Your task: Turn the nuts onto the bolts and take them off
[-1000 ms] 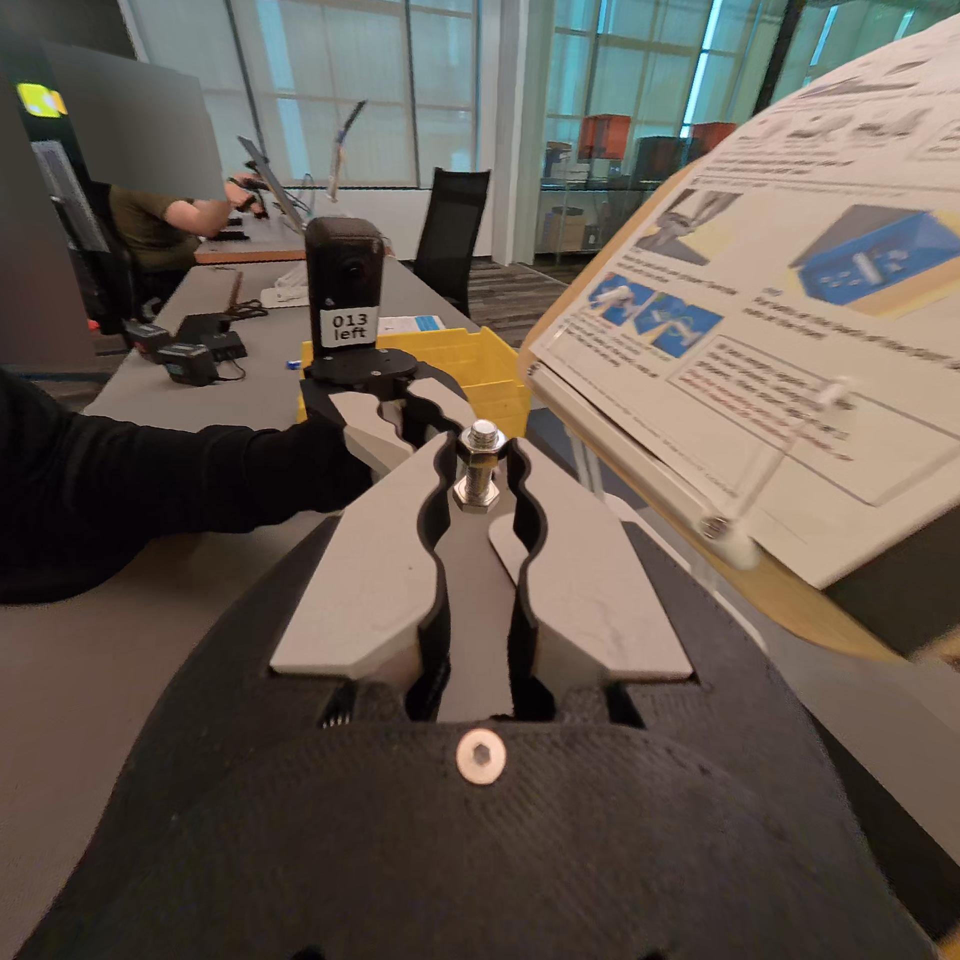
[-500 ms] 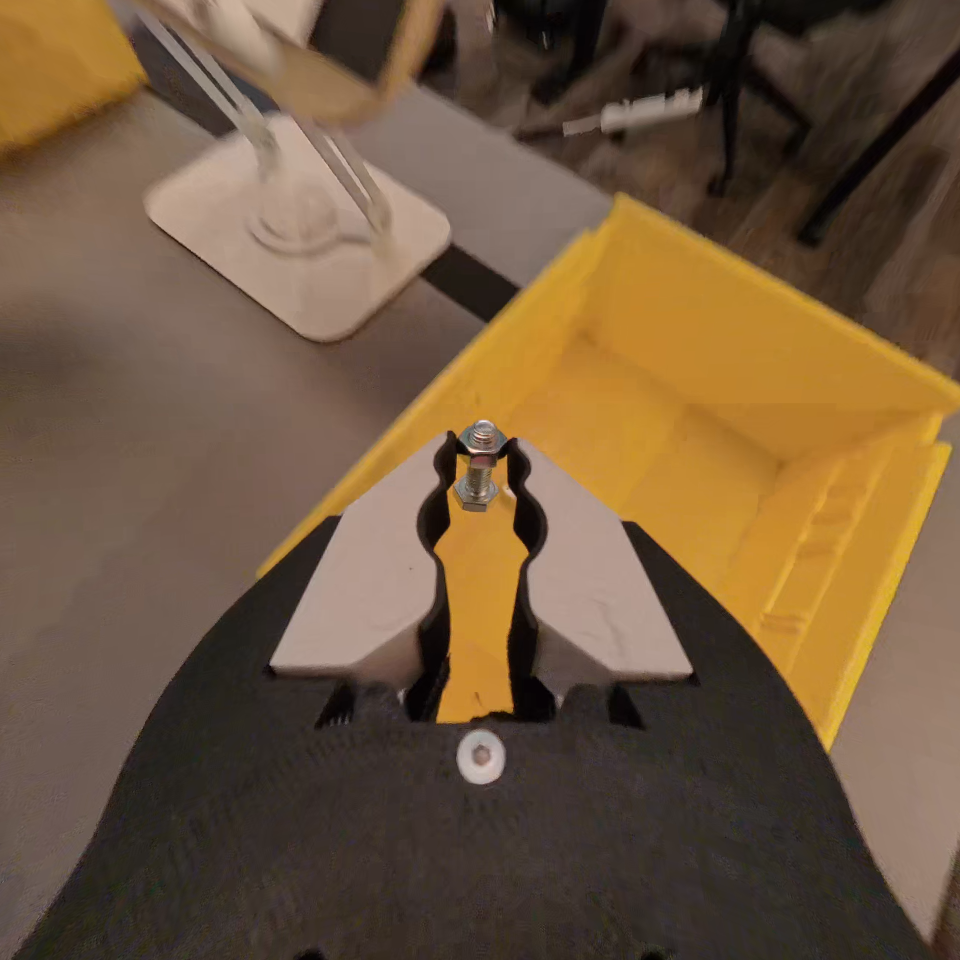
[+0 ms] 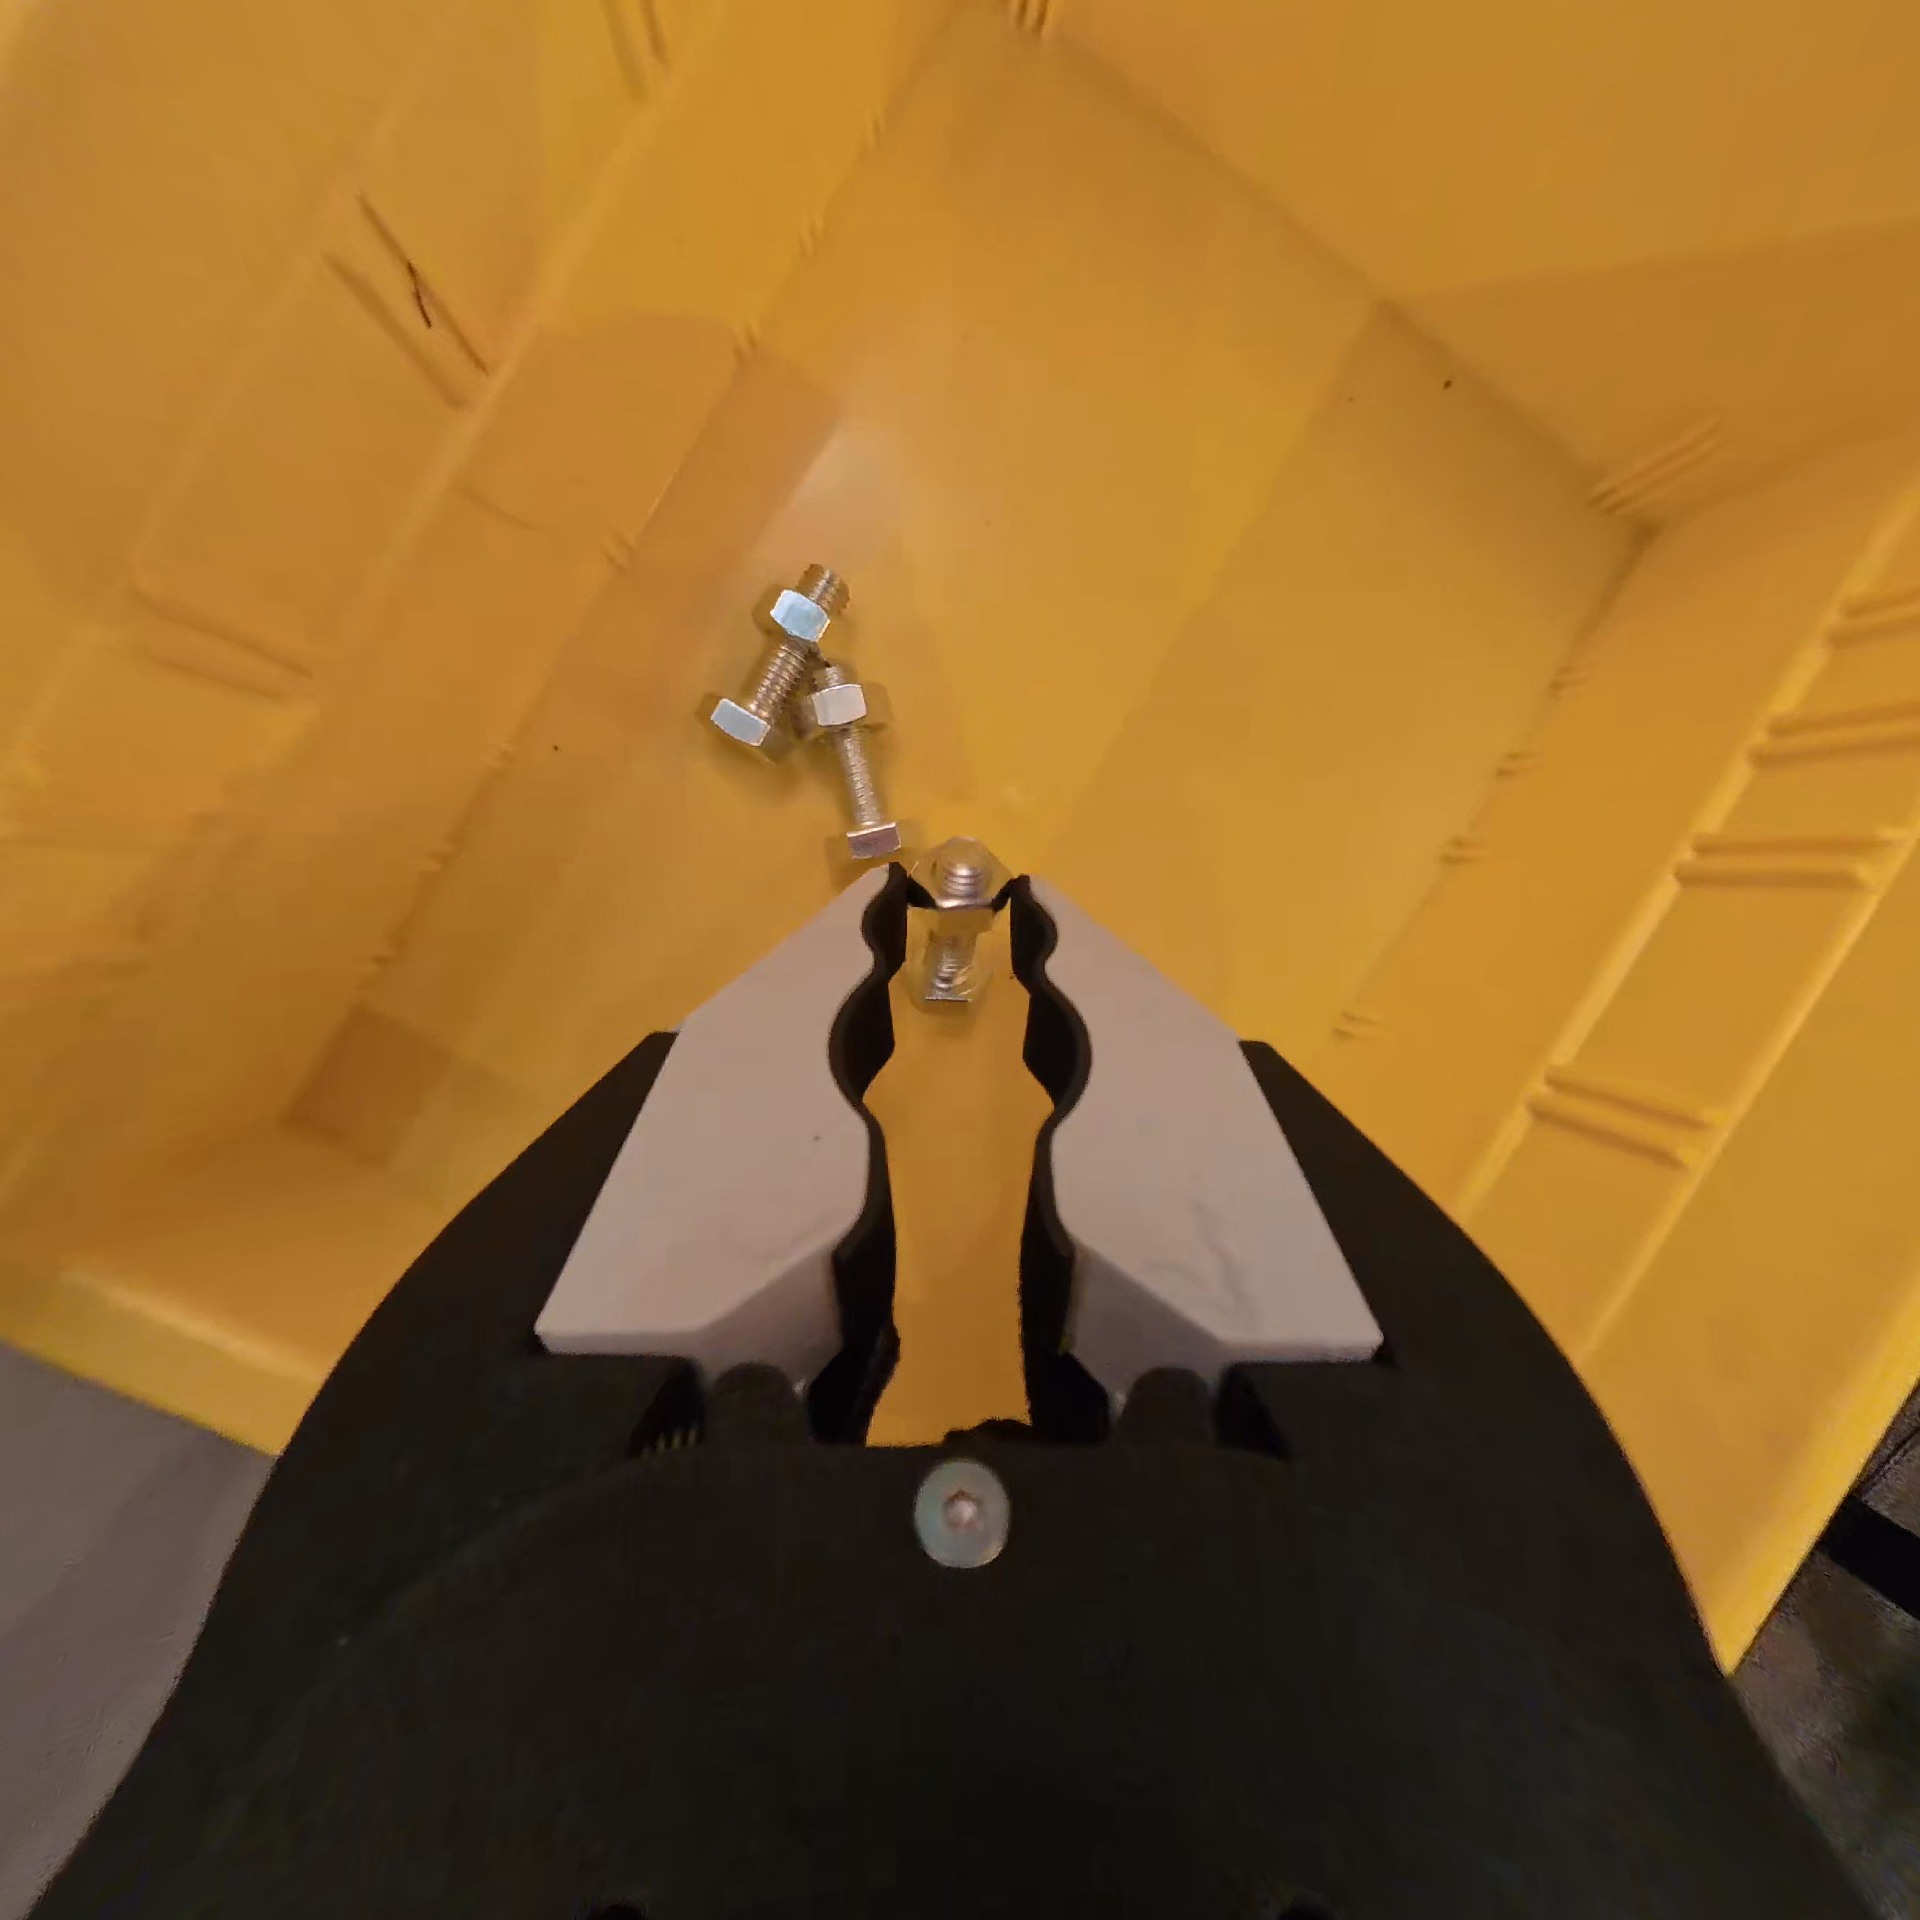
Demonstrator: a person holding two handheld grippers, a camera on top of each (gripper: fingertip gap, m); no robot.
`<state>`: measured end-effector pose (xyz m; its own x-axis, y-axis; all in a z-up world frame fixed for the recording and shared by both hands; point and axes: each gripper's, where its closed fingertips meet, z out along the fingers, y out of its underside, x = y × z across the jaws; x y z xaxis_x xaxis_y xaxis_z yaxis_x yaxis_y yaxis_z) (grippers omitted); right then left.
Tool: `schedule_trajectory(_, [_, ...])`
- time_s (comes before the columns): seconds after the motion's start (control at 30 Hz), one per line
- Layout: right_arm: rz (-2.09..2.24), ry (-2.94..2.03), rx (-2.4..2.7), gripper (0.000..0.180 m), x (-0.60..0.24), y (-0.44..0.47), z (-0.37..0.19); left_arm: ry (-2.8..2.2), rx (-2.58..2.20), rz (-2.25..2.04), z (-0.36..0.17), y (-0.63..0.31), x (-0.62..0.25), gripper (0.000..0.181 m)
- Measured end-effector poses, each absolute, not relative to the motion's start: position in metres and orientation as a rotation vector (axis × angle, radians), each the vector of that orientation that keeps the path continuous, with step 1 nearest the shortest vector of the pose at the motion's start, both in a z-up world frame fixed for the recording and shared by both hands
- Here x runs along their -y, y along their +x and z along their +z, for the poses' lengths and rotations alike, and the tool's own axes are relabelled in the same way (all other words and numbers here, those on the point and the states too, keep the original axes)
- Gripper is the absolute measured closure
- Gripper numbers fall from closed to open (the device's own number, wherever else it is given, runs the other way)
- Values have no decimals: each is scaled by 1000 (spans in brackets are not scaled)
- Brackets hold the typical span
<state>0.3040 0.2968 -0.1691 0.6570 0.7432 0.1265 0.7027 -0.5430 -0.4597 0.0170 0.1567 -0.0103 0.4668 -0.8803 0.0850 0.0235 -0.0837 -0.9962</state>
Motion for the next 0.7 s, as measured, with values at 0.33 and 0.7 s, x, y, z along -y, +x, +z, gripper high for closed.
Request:
schedule_trajectory(0.33, [157,-2046,1130,150,-287,237,-35,-1457,-798,-902,-8,17,-156,161])
schedule_trajectory(0.7, [542,-1505,1265,153,-198,52,73,-1446,-824,-841,2,15,-154,161])
